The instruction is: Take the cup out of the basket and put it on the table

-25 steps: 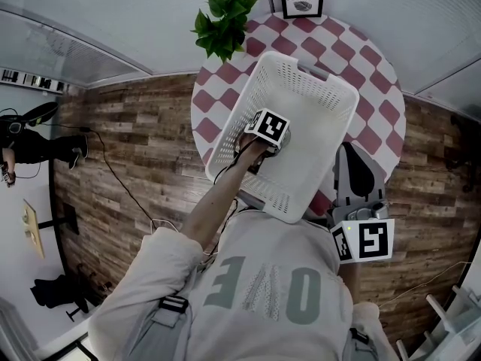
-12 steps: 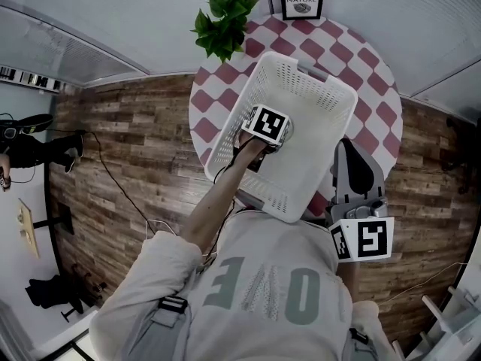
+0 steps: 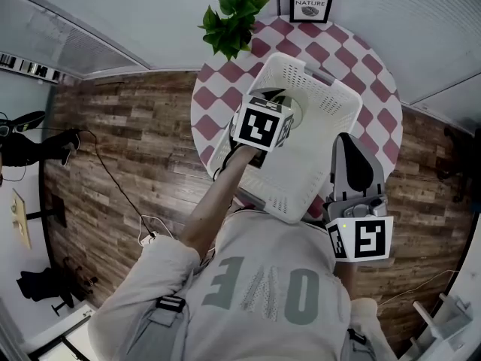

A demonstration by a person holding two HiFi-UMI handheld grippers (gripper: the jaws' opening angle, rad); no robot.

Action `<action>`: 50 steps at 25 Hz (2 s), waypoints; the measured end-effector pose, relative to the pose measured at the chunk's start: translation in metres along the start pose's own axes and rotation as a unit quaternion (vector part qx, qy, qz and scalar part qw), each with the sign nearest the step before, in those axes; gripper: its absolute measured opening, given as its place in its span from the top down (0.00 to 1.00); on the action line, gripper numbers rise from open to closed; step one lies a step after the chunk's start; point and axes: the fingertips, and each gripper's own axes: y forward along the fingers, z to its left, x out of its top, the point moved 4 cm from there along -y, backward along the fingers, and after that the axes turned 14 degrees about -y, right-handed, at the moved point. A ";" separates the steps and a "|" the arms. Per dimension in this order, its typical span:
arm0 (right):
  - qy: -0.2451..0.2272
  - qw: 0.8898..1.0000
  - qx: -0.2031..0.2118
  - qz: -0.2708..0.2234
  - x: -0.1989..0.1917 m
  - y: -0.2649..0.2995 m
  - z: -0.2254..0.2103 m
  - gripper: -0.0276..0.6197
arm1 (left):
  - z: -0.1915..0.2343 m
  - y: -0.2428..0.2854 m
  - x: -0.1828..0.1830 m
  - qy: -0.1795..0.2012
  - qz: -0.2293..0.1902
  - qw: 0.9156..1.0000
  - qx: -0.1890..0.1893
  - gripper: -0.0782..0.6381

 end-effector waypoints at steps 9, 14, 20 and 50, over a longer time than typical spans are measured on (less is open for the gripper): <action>-0.005 1.000 0.002 -0.006 0.007 0.000 0.003 0.94 | -0.036 -0.108 0.085 0.042 -0.262 0.964 -0.024 0.86; -0.009 1.000 0.000 -0.020 0.019 -0.005 0.004 0.94 | -0.053 -0.158 0.092 0.067 -0.357 0.932 -0.020 0.86; -0.009 0.998 -0.013 -0.054 0.034 -0.012 0.002 0.94 | -0.064 -0.205 0.069 0.075 -0.452 0.889 -0.016 0.86; -0.013 0.998 -0.013 -0.061 0.034 -0.010 0.012 0.94 | -0.051 -0.217 0.034 0.067 -0.458 0.886 -0.026 0.86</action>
